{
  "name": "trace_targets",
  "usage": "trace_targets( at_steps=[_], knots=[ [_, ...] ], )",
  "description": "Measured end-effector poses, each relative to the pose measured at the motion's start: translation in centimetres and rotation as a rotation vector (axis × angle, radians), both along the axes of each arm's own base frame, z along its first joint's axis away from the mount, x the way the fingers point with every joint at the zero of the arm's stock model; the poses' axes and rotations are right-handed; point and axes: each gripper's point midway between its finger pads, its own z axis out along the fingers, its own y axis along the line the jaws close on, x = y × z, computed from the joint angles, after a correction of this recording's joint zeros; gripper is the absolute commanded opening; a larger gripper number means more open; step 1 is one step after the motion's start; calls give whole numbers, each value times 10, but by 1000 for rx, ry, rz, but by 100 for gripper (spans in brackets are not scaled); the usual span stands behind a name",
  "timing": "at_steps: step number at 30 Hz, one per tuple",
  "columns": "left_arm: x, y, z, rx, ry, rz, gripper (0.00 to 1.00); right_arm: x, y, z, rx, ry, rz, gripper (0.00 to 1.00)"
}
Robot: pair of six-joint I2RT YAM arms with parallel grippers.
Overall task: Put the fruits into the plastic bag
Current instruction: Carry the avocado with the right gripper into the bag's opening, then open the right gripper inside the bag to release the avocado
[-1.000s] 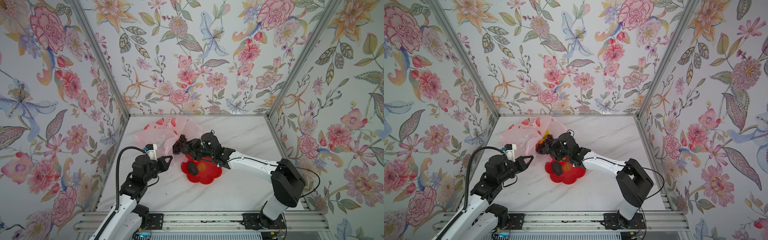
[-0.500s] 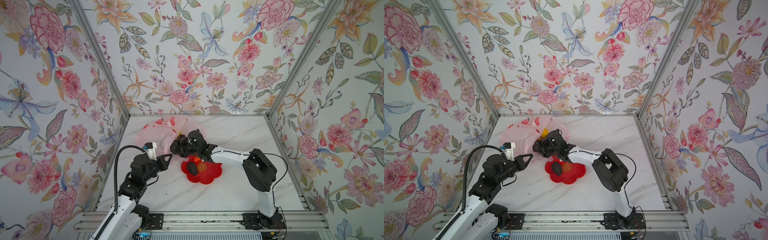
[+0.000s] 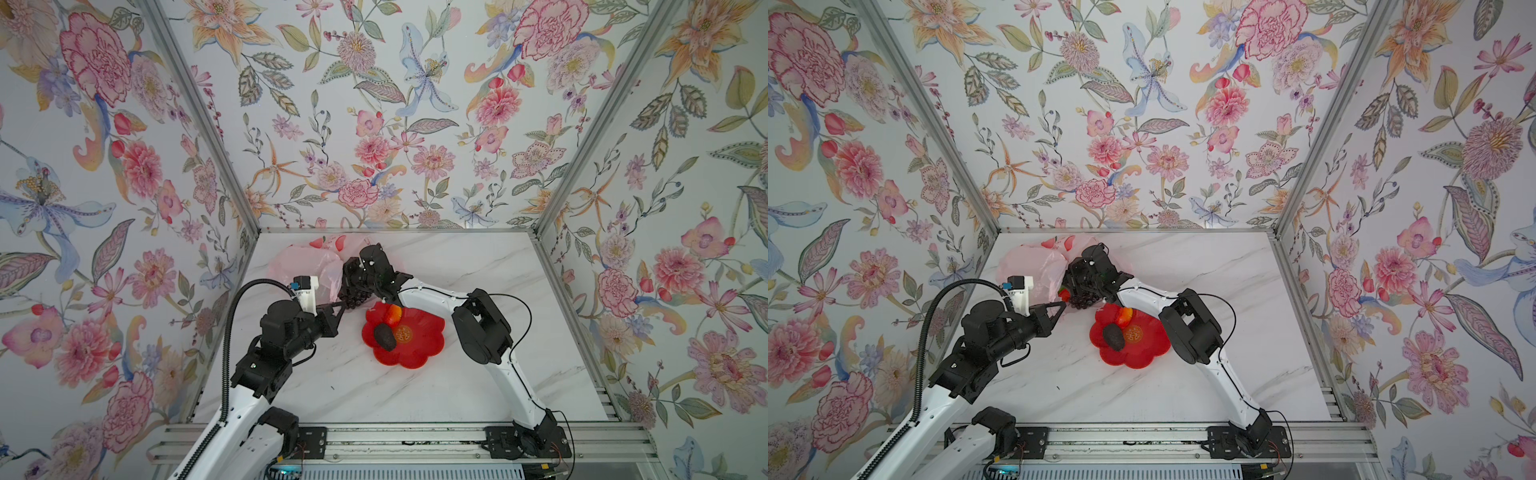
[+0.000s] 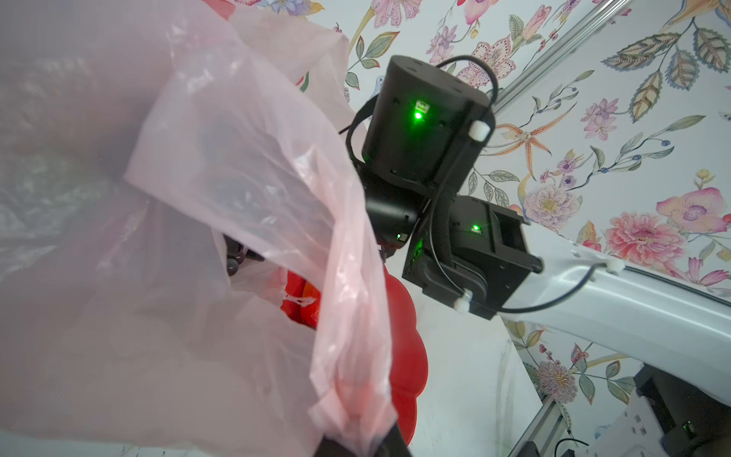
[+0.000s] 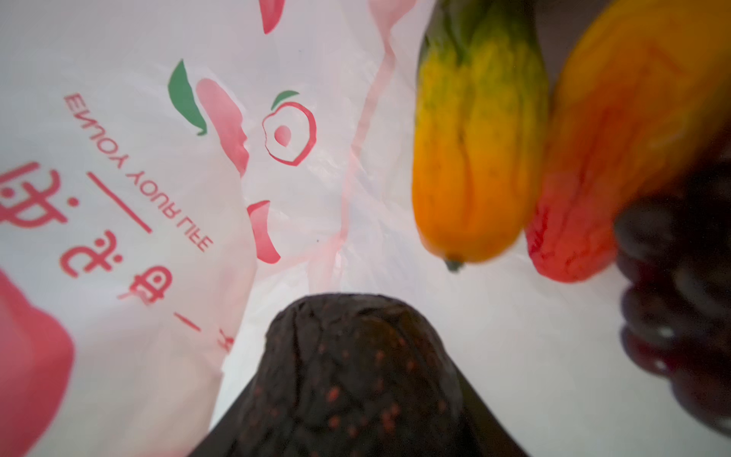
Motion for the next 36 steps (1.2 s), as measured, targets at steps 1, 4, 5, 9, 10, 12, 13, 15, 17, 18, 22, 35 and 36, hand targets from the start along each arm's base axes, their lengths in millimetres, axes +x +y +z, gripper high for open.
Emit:
trace_targets(
  at_steps=[1,4,5,9,10,12,13,15,17,18,22,35,36],
  knots=[
    [0,0,1,9,-6,-2,0,7,-1,0,2,-1,-9,24],
    [-1,1,2,40,-16,-1,0,30,-10,-2,2,-1,-46,24],
    [-1,1,2,50,-18,-3,0,36,-14,-4,0,0,-59,25],
    [-1,3,2,84,-21,2,0,57,-32,-14,-25,17,-111,26],
    [-1,3,2,89,-23,3,0,61,-36,-16,-30,20,-121,27],
    [-1,4,0,101,-22,0,0,70,-45,-18,-40,26,-143,31],
    [-1,4,-1,106,-20,1,0,73,-49,-19,-43,28,-152,32],
    [-1,5,-3,114,-17,1,0,78,-56,-21,-51,36,-164,33],
    [-1,5,-4,119,-11,0,0,82,-60,-24,-57,43,-173,33],
    [-1,5,-5,121,-8,0,0,84,-63,-25,-60,45,-179,34],
    [-1,5,-6,122,-6,0,0,88,-68,-28,-68,47,-191,38],
    [-1,5,-7,123,-1,0,0,96,-76,-48,-106,65,-206,76],
    [-1,5,-7,123,-1,0,0,96,-76,-48,-106,65,-206,76]
  ],
)
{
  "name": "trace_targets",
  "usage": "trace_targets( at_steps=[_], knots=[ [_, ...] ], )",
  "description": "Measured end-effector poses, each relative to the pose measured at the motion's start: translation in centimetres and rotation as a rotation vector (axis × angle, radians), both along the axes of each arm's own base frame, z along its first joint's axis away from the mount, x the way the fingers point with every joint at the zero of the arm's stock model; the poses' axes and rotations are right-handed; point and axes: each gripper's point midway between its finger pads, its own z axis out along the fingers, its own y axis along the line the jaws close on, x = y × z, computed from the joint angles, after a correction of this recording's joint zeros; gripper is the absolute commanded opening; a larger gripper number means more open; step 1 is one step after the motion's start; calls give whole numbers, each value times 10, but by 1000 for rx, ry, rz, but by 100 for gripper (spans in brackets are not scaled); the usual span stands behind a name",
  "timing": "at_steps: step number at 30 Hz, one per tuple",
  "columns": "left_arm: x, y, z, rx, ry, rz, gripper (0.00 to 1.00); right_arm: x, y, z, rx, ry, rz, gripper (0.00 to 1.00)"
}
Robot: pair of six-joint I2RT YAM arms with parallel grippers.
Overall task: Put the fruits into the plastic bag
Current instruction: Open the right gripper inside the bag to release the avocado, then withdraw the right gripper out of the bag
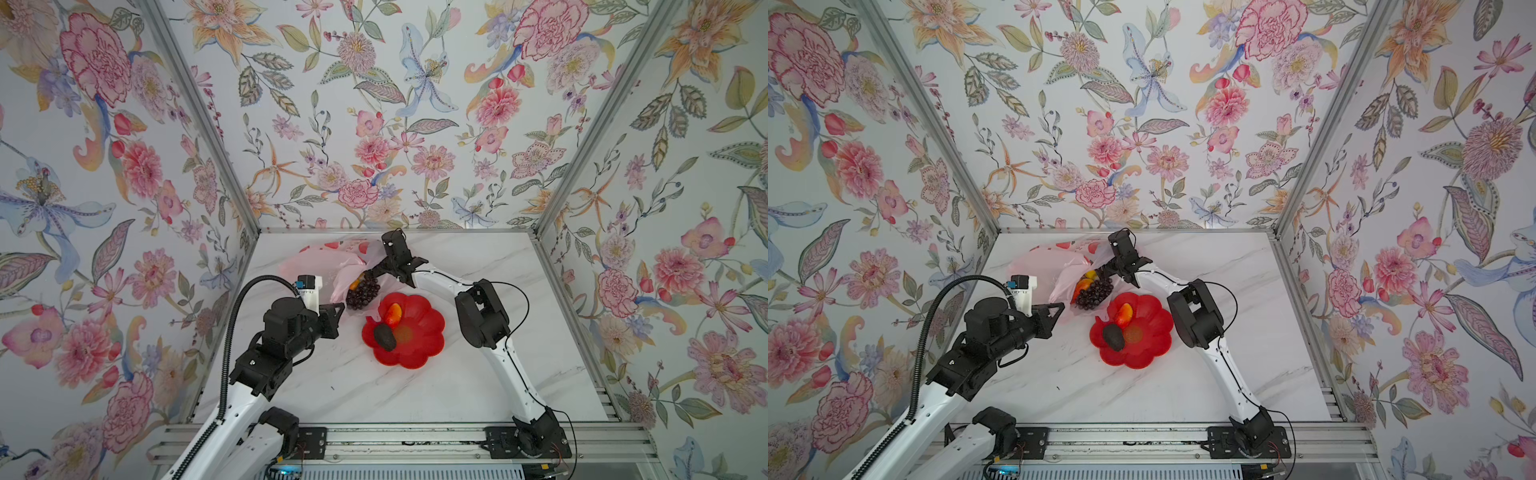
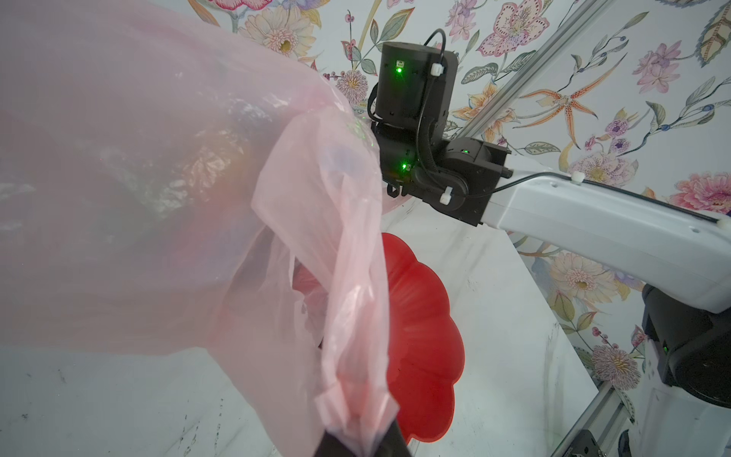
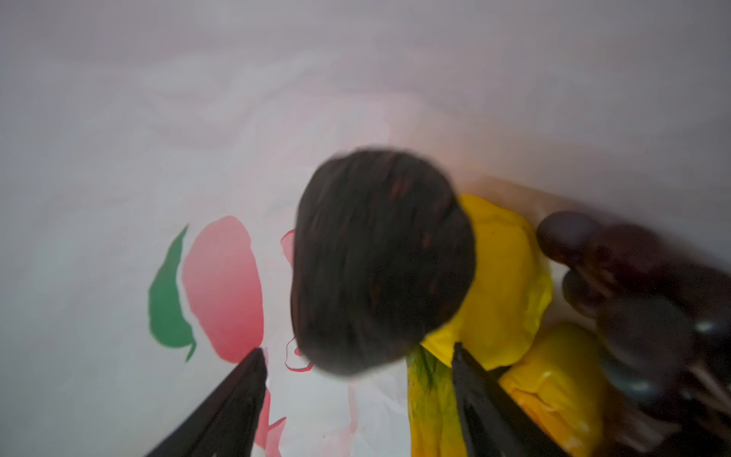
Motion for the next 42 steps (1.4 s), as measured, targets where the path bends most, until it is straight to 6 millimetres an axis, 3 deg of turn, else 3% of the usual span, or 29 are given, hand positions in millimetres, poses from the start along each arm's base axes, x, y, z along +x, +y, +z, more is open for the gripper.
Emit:
trace_targets(
  at_steps=[13,24,33,42],
  knots=[
    [-1,1,2,-6,-3,2,0,-2,2,0,5,-2,9,79],
    [-9,4,10,-44,-13,15,0,-27,27,8,51,-1,120,79],
    [-11,17,0,-66,14,63,0,-73,65,45,136,-36,354,81],
    [-12,20,-3,-76,32,74,0,-149,74,57,49,-16,636,83]
  ],
)
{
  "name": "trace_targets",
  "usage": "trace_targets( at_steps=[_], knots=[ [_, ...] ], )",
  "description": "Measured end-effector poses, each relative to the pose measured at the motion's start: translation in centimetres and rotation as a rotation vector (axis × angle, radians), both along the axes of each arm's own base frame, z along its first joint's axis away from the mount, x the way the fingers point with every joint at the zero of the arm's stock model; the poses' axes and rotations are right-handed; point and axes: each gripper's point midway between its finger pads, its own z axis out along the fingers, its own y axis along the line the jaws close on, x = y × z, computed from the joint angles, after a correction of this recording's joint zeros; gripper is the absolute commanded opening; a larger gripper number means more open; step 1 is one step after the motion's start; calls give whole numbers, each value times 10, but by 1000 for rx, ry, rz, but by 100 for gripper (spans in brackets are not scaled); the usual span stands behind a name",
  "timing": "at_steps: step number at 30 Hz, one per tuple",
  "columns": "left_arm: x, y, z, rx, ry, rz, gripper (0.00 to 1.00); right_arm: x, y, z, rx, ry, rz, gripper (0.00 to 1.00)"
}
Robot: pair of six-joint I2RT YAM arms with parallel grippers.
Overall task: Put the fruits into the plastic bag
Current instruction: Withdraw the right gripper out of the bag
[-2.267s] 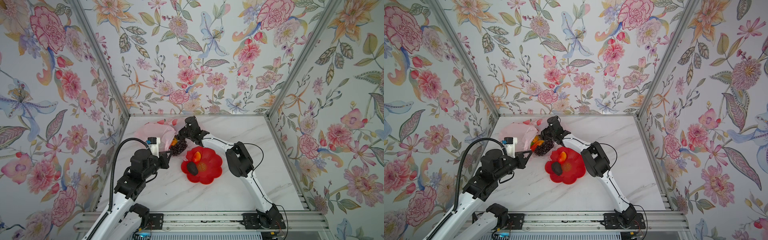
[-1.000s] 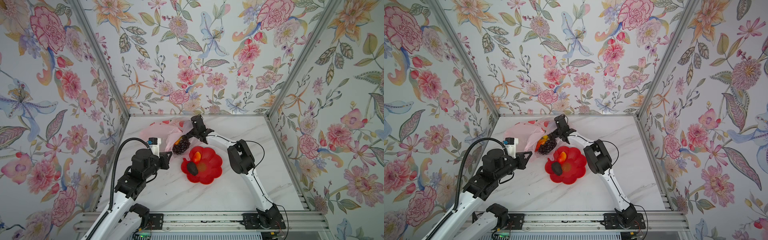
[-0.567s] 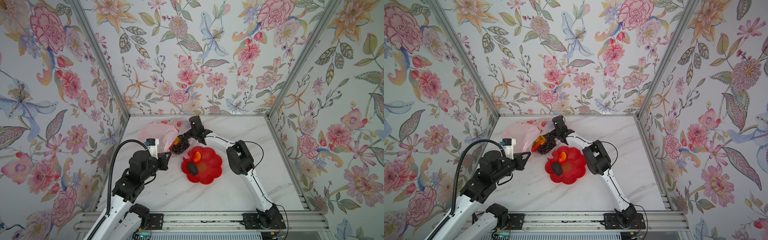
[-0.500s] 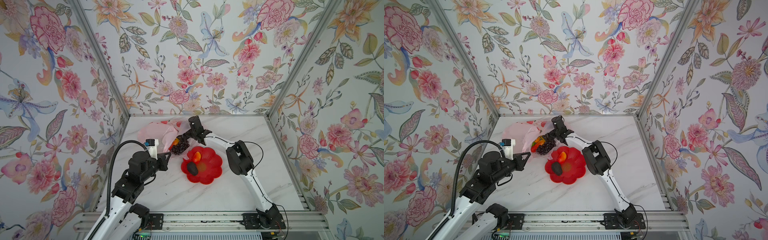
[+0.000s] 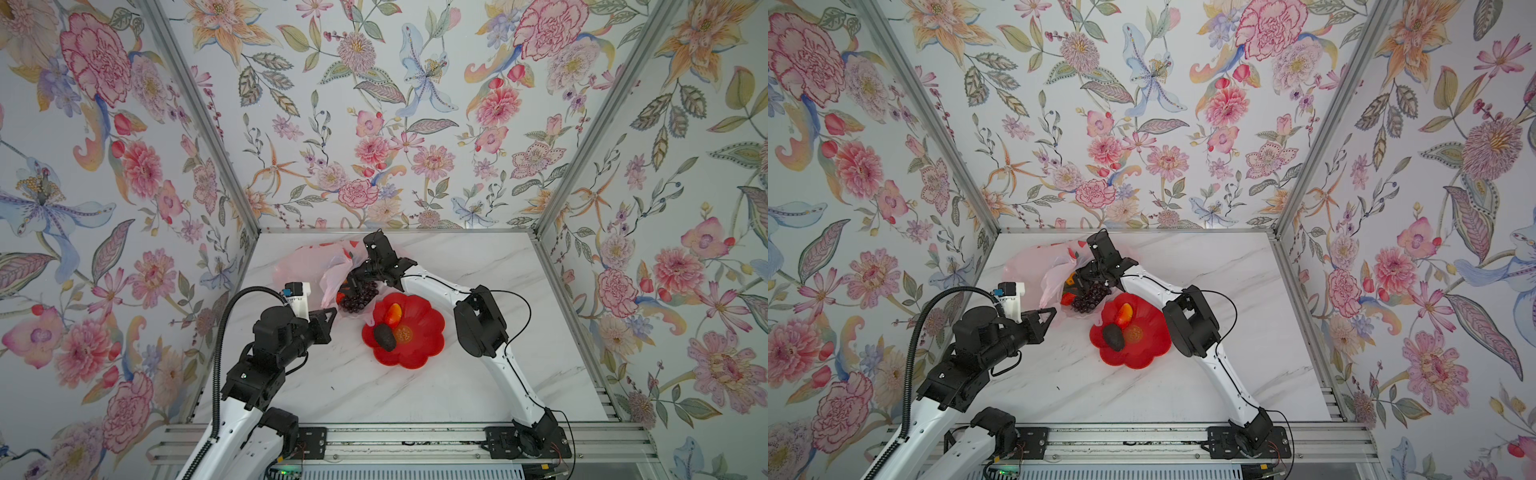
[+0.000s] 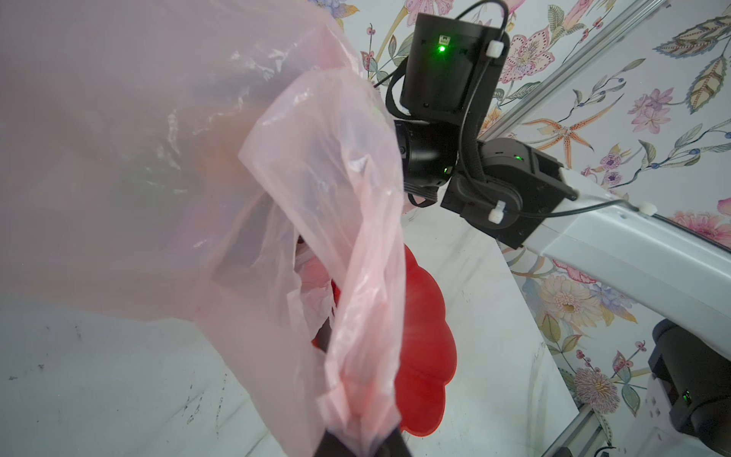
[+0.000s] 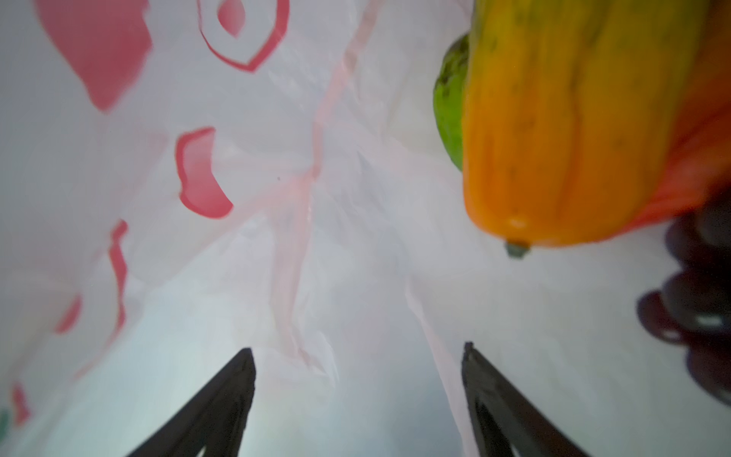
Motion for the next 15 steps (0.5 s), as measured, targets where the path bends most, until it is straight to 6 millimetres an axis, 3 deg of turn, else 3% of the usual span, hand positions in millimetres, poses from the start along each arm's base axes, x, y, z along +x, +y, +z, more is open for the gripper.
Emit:
trace_targets(
  at_steps=[7,15],
  knots=[
    [-2,-1,-2,-2,13,-10,0,-39,-30,17,-121,-65,134,87],
    [-3,-1,-6,3,28,-9,0,-51,-73,22,-307,-170,213,90]
  ],
)
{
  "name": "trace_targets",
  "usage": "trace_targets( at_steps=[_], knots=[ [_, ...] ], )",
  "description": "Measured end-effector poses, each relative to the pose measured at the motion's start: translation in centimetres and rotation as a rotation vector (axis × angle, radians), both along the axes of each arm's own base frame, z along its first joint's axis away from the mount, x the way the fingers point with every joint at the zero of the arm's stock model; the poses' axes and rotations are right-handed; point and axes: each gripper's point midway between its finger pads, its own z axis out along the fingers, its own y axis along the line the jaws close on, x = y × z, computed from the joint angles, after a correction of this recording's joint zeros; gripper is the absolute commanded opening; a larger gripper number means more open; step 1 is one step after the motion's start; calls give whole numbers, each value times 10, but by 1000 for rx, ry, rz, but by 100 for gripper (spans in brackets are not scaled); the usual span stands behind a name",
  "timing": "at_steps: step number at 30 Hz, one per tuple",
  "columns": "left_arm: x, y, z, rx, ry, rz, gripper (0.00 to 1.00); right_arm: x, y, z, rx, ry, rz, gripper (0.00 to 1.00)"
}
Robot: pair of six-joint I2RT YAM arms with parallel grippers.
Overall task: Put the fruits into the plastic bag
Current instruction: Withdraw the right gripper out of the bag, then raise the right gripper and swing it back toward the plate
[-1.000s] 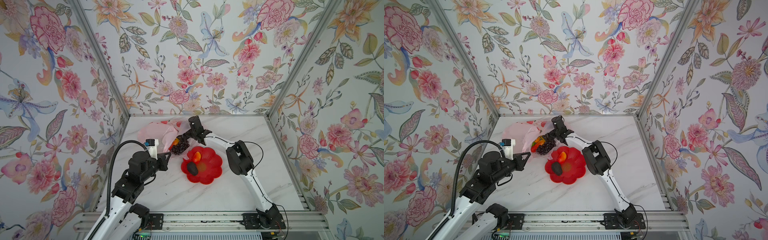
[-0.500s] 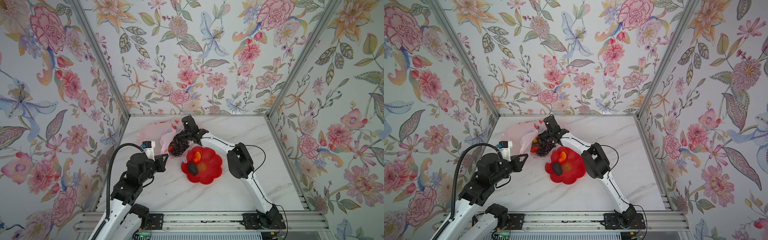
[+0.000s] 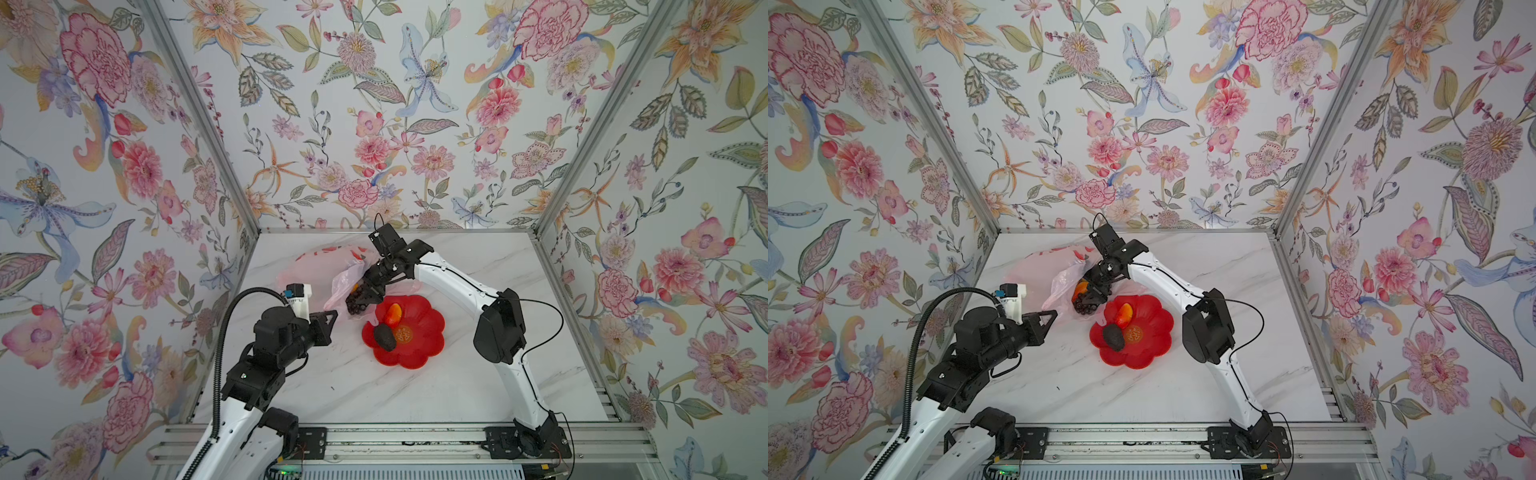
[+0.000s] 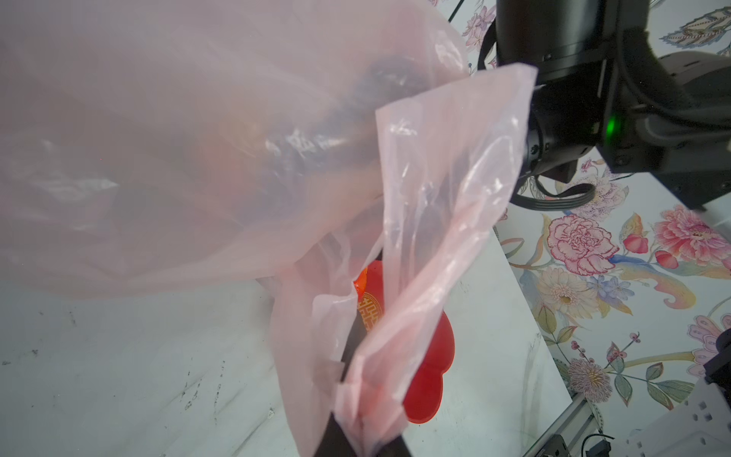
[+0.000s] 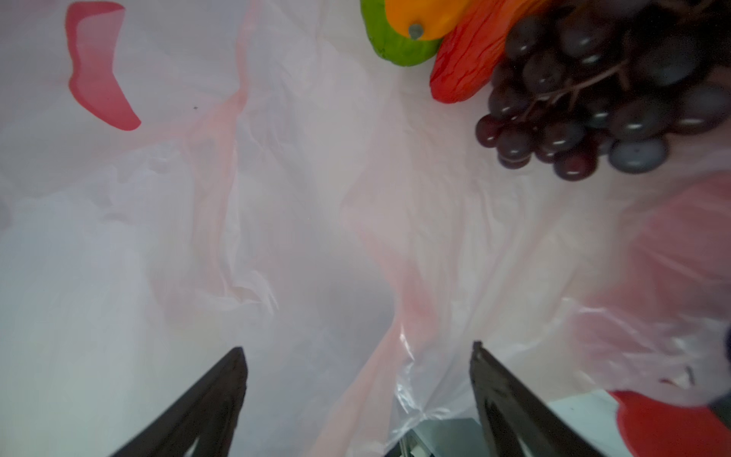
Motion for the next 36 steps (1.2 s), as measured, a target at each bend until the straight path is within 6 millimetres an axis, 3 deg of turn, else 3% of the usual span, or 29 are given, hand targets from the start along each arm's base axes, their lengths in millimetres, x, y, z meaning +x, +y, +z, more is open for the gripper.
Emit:
trace_targets(
  at_steps=[9,15,19,25,28,31,36],
  knots=[
    [1,0,-5,7,20,-1,0,-14,-56,1,-230,-118,68,92],
    [1,0,-9,13,36,0,0,-20,-80,-8,-338,-140,113,97],
    [-1,1,-10,21,48,1,0,-18,-82,-9,-358,-157,128,98],
    [-4,10,0,34,31,28,0,11,-56,-6,-306,-220,109,98],
    [-8,16,2,54,19,50,0,17,-59,-14,-332,-226,96,99],
    [-10,25,2,79,17,87,0,21,-75,-27,-400,-224,85,100],
    [-10,42,-2,123,35,172,0,29,-127,-48,-568,-238,71,100]
  ],
)
